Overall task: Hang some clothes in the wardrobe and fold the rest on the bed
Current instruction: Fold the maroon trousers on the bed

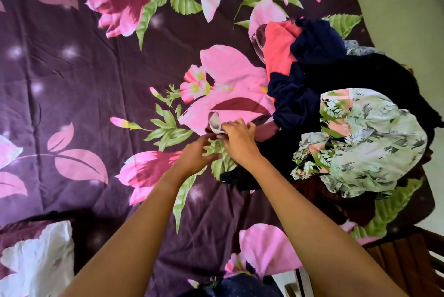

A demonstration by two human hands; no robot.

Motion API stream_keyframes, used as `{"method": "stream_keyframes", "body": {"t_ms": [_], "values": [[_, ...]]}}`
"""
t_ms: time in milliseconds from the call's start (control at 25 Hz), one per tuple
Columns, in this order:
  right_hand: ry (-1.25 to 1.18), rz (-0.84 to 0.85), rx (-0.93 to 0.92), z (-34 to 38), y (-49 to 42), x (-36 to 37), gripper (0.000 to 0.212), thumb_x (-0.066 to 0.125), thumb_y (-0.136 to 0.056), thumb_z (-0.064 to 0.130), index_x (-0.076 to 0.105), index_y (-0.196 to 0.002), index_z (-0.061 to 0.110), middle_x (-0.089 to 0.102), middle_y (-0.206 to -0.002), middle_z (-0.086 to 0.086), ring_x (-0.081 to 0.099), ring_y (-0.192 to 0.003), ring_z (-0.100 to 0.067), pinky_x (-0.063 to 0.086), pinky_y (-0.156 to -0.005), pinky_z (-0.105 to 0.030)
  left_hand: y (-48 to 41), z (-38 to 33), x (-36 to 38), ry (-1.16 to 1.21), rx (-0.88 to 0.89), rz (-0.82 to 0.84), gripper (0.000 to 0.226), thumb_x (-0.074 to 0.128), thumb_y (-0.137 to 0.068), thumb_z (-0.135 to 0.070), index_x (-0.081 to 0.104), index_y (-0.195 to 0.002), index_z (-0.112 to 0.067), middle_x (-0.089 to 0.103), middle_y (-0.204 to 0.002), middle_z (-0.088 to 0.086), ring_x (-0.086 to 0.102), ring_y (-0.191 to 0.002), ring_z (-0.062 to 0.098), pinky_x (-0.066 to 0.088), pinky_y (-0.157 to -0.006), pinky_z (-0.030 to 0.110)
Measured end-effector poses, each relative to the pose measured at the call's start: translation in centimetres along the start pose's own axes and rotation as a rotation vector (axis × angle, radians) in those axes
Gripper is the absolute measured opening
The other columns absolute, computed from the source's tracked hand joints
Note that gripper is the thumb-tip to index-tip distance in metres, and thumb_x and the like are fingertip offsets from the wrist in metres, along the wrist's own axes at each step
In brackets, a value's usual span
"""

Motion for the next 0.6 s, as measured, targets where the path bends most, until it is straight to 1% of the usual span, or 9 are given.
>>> {"method": "stream_keyframes", "body": {"t_ms": [80, 160, 200, 240, 280, 400, 480, 520, 600], "values": [[-0.094, -0.057, -0.075, 1.7, -0.5, -3.5, 0.019, 0.056, -0.093, 0.026, 0.064, -0.101, 0.010, 0.064, -0.106, -0.001, 0.044, -0.111, -0.023, 0.015, -0.081, -0.032, 0.3, -2.2, -1.1, 0.123, 0.070, -0.087, 0.055, 0.070, -0.083, -0.022, 0.047, -0.130, -0.006, 0.058, -0.126, 0.009, 0.058, -0.112, 0.025, 0.046, -0.091, 0.029], [-0.171, -0.127, -0.153, 3.1, -0.5, -6.7, 0.019, 0.060, -0.091, 0.026, 0.066, -0.098, 0.009, 0.066, -0.100, -0.004, 0.047, -0.106, -0.023, 0.014, -0.076, -0.029, 1.2, -4.3, -2.3, 0.287, 0.097, -0.175, 0.037, 0.067, -0.085, -0.009, 0.054, -0.118, -0.001, 0.062, -0.117, 0.012, 0.063, -0.105, 0.019, 0.050, -0.086, 0.028], [-0.202, -0.159, -0.205, 3.9, -0.3, -8.1, 0.019, 0.062, -0.089, 0.025, 0.068, -0.096, 0.008, 0.066, -0.096, -0.006, 0.049, -0.103, -0.024, 0.014, -0.076, -0.029, 1.9, -5.5, -2.9, 0.367, 0.120, -0.207, 0.026, 0.063, -0.086, 0.000, 0.055, -0.111, -0.002, 0.062, -0.110, 0.011, 0.064, -0.098, 0.007, 0.050, -0.080, 0.022], [-0.227, -0.187, -0.261, 4.6, 0.1, -9.2, 0.018, 0.065, -0.087, 0.024, 0.069, -0.092, 0.008, 0.066, -0.091, -0.008, 0.052, -0.098, -0.026, 0.016, -0.075, -0.029, 2.7, -6.7, -3.5, 0.412, 0.164, -0.241, 0.025, 0.058, -0.087, 0.007, 0.053, -0.108, -0.006, 0.060, -0.105, 0.008, 0.063, -0.087, -0.007, 0.048, -0.073, 0.013], [-0.260, -0.213, -0.315, 5.4, 0.6, -10.2, 0.017, 0.066, -0.084, 0.023, 0.069, -0.088, 0.007, 0.067, -0.085, -0.009, 0.054, -0.092, -0.027, 0.019, -0.076, -0.031, 3.5, -7.9, -3.9, 0.438, 0.209, -0.277, 0.027, 0.053, -0.088, 0.011, 0.051, -0.109, -0.006, 0.059, -0.102, 0.006, 0.060, -0.080, -0.013, 0.046, -0.070, 0.008], [-0.391, -0.340, -0.407, 7.6, 2.8, -13.2, 0.020, 0.069, -0.074, 0.022, 0.072, -0.084, 0.005, 0.068, -0.076, -0.010, 0.057, -0.077, -0.029, 0.040, -0.075, -0.045, 6.6, -11.1, -5.4, 0.613, 0.314, -0.357, 0.025, 0.042, -0.092, 0.015, 0.050, -0.114, 0.007, 0.060, -0.098, 0.010, 0.062, -0.073, -0.007, 0.050, -0.069, 0.011], [-0.513, -0.461, -0.426, 8.3, 4.1, -15.7, 0.029, 0.072, -0.073, 0.023, 0.072, -0.095, 0.005, 0.071, -0.088, -0.009, 0.060, -0.085, -0.030, 0.047, -0.078, -0.047, 8.9, -12.8, -6.8, 0.773, 0.324, -0.392, 0.028, 0.035, -0.095, 0.013, 0.055, -0.109, -0.002, 0.063, -0.086, 0.006, 0.067, -0.066, 0.002, 0.053, -0.061, 0.017], [-0.582, -0.442, -0.415, 8.2, 4.5, -16.7, 0.038, 0.074, -0.074, 0.024, 0.069, -0.106, 0.006, 0.070, -0.100, -0.008, 0.061, -0.093, -0.027, 0.048, -0.084, -0.041, 10.1, -13.3, -7.8, 0.814, 0.326, -0.438, 0.030, 0.034, -0.095, 0.011, 0.059, -0.105, -0.004, 0.066, -0.082, 0.004, 0.068, -0.064, 0.007, 0.055, -0.059, 0.022], [-0.647, -0.211, -0.324, 6.9, 5.1, -17.5, 0.058, 0.078, -0.076, 0.022, 0.055, -0.128, 0.010, 0.062, -0.117, 0.000, 0.056, -0.107, -0.013, 0.043, -0.089, -0.018, 12.0, -14.1, -9.8, 0.892, 0.328, -0.535, 0.025, 0.039, -0.093, 0.009, 0.063, -0.093, 0.000, 0.071, -0.070, 0.002, 0.069, -0.061, 0.013, 0.056, -0.057, 0.028]]}}
Point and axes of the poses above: each hand's wrist, its own y-axis away from the middle knuckle, its own x-axis out of the palm, z = x × y, the point moved 2 cm from there along -y, towards the middle knuckle
